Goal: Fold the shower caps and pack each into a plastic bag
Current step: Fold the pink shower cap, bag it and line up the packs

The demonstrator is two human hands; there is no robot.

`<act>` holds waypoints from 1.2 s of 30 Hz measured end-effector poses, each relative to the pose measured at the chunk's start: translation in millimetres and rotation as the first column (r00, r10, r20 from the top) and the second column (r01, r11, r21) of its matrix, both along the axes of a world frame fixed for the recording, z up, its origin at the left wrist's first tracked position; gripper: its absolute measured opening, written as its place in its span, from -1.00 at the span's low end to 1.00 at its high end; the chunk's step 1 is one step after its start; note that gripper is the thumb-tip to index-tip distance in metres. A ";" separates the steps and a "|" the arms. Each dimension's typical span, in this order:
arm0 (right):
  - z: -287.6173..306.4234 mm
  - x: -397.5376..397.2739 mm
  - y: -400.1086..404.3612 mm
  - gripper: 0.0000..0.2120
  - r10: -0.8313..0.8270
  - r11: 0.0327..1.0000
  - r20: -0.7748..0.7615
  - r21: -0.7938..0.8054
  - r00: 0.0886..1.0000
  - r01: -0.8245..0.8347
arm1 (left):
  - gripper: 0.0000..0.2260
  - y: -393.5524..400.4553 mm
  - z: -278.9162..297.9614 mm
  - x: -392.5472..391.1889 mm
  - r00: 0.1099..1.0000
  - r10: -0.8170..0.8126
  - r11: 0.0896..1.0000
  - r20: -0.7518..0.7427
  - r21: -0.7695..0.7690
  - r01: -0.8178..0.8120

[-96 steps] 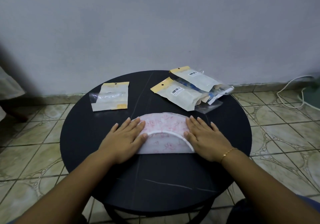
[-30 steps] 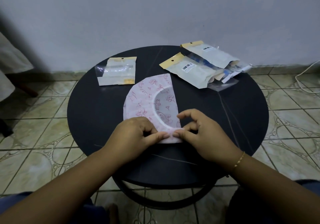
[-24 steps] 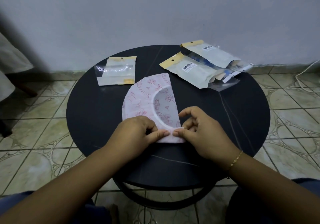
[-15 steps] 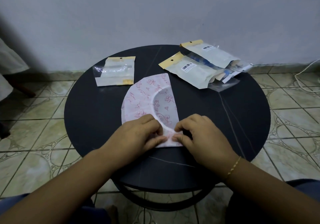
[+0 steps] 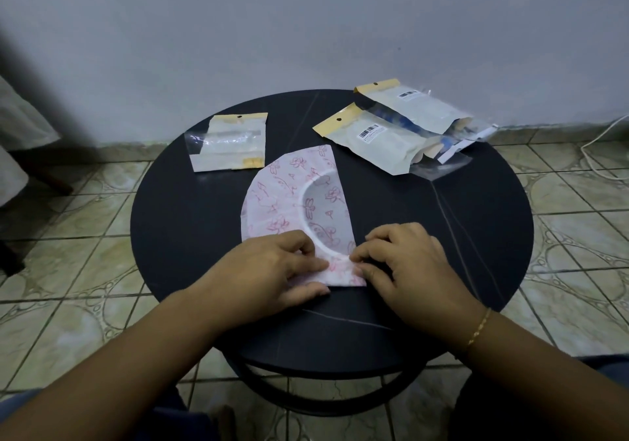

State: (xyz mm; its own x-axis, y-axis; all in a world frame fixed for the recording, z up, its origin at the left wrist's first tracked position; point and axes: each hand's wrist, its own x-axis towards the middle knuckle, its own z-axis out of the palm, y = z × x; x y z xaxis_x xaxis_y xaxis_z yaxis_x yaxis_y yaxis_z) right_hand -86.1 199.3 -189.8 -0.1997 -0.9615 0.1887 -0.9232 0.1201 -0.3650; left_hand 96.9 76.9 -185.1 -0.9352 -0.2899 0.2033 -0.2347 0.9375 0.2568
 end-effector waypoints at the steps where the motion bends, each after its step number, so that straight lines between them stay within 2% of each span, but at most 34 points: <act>1: 0.3 -0.7 0.9 -0.67 0.026 0.999 -0.039 -0.024 0.999 -0.027 | -0.62 0.5 1.7 -1.5 1.000 -0.007 1.000 -0.003 -0.026 0.007; 3: 2.5 -3.1 2.6 -0.49 0.078 0.997 -0.093 -0.008 0.993 -0.079 | -0.67 1.3 4.9 -4.8 1.000 -0.021 0.998 -0.023 -0.065 0.020; 5: 3.3 -4.0 2.2 -0.41 0.117 0.993 -0.137 0.021 0.984 -0.115 | -0.66 0.8 8.4 -6.9 0.999 -0.024 0.998 -0.039 -0.066 0.021; 7: 3.7 -5.3 -0.3 -0.48 0.126 0.992 -0.114 0.011 0.986 -0.126 | -0.59 -1.2 10.7 -9.2 1.000 0.023 0.999 -0.020 0.034 -0.022; 11: 4.6 -7.7 -8.1 -0.63 0.062 0.997 0.069 0.045 0.996 -0.065 | -0.47 -7.8 12.7 -13.6 0.985 0.144 0.941 0.094 0.293 -0.166; 12: 4.1 -9.0 -10.4 -0.69 0.042 0.996 0.106 0.079 0.993 -0.051 | -0.49 -8.7 14.0 -14.2 0.977 0.188 0.905 0.103 0.368 -0.213; 14: 4.9 -10.2 -15.7 -0.75 -0.007 0.990 0.170 0.137 0.985 -0.017 | -0.65 -10.6 17.1 -15.4 0.954 0.288 0.818 0.089 0.496 -0.293; 16: 6.6 -9.8 -20.6 -0.75 -0.049 0.982 0.212 0.189 0.976 0.009 | -0.86 -12.7 19.4 -16.6 0.929 0.365 0.740 0.063 0.586 -0.330; 18: 8.9 -8.1 -24.4 -0.70 -0.089 0.972 0.228 0.231 0.970 0.034 | -0.90 -14.8 20.1 -17.9 0.910 0.410 0.697 0.060 0.623 -0.355; 22: 10.3 -3.8 -31.0 -0.64 -0.150 0.960 0.188 0.262 0.971 0.097 | -0.87 -16.0 19.1 -21.6 0.889 0.448 0.720 0.093 0.552 -0.420; 26: 7.4 0.2 -35.6 -0.69 -0.182 0.957 0.106 0.246 0.977 0.152 | -0.86 -17.8 16.5 -22.8 0.868 0.479 0.750 0.128 0.453 -0.481; 30: 2.1 3.2 -34.7 -0.72 -0.233 0.964 0.063 0.143 0.970 0.222 | -0.83 -17.3 15.7 -24.4 0.880 0.445 0.845 0.165 0.249 -0.474; 33: -0.6 -0.3 -31.3 -0.79 -0.205 0.979 0.069 0.035 0.976 0.203 | -0.82 -18.2 12.6 -19.1 0.910 0.406 0.904 0.085 0.105 -0.414; 36: -5.3 -0.5 -30.8 -0.89 -0.050 0.992 0.049 -0.110 0.998 0.056 | -0.82 -17.9 5.7 -16.2 0.970 0.214 0.976 -0.112 -0.003 -0.216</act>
State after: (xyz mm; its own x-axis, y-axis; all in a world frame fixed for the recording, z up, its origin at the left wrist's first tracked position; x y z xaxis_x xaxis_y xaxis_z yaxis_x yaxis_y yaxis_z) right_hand -86.6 168.5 -195.1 -0.2608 -0.9228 0.2836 -0.8984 0.1244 -0.4212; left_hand 80.7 59.0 -179.4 -0.8228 -0.4782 0.3071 -0.4025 0.8719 0.2790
